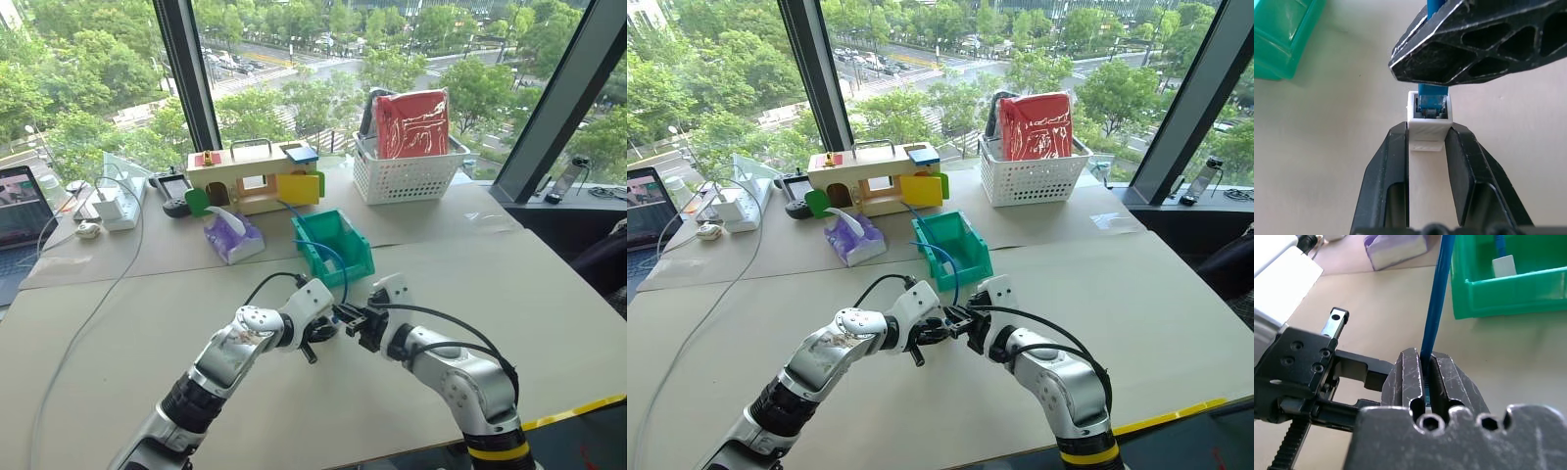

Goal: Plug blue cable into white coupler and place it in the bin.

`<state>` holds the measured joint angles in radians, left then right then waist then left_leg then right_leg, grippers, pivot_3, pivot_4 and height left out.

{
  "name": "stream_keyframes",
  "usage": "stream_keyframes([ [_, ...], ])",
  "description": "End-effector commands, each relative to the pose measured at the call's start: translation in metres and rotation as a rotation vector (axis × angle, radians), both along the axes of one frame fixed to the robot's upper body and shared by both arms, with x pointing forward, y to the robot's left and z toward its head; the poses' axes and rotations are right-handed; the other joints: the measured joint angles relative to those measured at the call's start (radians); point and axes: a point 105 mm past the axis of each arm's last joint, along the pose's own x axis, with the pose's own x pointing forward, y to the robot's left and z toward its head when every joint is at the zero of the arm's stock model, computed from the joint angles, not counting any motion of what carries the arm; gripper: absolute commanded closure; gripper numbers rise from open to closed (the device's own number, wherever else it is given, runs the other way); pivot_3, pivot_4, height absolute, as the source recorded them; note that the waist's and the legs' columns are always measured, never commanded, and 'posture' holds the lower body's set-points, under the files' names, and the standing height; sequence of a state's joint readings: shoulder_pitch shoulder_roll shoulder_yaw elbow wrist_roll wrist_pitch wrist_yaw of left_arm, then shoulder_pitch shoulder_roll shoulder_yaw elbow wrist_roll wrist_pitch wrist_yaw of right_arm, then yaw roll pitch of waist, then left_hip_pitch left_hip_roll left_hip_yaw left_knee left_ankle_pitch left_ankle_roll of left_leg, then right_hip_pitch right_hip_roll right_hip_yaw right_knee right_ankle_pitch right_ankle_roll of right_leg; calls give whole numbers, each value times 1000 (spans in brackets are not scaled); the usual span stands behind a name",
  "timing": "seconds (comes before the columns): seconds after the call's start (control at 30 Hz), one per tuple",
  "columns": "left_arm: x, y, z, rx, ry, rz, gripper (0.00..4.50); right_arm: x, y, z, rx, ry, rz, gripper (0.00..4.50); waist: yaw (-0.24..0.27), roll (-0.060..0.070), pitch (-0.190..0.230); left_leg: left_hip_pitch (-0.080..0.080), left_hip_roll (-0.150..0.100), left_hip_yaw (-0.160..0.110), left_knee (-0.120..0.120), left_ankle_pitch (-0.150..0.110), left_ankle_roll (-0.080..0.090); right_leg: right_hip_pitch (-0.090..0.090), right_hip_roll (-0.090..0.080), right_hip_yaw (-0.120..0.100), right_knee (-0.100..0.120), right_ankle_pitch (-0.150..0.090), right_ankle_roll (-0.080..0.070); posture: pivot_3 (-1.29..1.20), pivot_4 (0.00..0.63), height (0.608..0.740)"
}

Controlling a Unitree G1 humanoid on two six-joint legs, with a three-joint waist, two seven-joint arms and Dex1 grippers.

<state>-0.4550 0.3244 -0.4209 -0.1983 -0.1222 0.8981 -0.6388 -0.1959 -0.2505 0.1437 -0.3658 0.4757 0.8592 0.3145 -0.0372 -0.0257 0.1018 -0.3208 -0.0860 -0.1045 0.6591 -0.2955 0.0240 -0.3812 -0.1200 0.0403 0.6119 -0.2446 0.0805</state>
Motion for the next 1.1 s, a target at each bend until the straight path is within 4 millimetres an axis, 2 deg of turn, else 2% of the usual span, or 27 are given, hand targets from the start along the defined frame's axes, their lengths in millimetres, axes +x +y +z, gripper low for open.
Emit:
stream_keyframes([
  [0.03, -5, -17, 17, -57, -50, -58, 3894, -53, 7, -104, -216, 421, 102, 4449, 1, -1, -1, 0, 0, 0, 0, 0, 0, 0, 0, 0, 0, 0, 0, 0, 150, 740],
  [0.3, -4, -19, 17, -61, -50, -57, 3894, -52, 5, -106, -211, 422, 84, 4449, 3, 0, -2, 1, 1, 0, 0, -1, -1, 1, 0, 0, -1, 0, 1, 0, 150, 740],
  [0.47, -4, -19, 17, -62, -51, -56, 3894, -45, 7, -94, -137, 391, 50, 4449, 4, 0, -1, 1, 2, 0, 0, -1, -1, 1, 1, 0, -1, -1, 1, 0, 150, 740],
  [0.53, -3, -19, 17, -63, -52, -56, 3894, -42, 7, -88, -122, 371, 44, 3632, 6, 0, 0, 0, 2, 0, 0, -1, -1, 1, 1, 0, -1, -1, 1, 0, 150, 740],
  [0.77, 0, -21, 19, -65, -65, -61, 3894, -29, 0, -73, -125, 312, -8, 1387, 21, 1, 5, -3, 2, -1, 0, -2, -1, -4, 2, 0, -1, 0, 1, 0, 150, 740],
  [1.0, 2, -23, 20, -74, -75, -61, 3894, -25, -9, -58, -105, 271, -40, 1387, 27, 2, 9, -6, 2, -1, 0, -2, -1, -5, 2, 0, -1, 0, 1, 0, 150, 740],
  [1.1, 4, -25, 25, -95, -93, -60, 3894, -23, -15, -43, -59, 241, -52, 1387, 35, 3, 12, -9, 1, -1, 0, -1, -1, -7, 1, 0, -2, 0, 1, 0, 150, 740],
])
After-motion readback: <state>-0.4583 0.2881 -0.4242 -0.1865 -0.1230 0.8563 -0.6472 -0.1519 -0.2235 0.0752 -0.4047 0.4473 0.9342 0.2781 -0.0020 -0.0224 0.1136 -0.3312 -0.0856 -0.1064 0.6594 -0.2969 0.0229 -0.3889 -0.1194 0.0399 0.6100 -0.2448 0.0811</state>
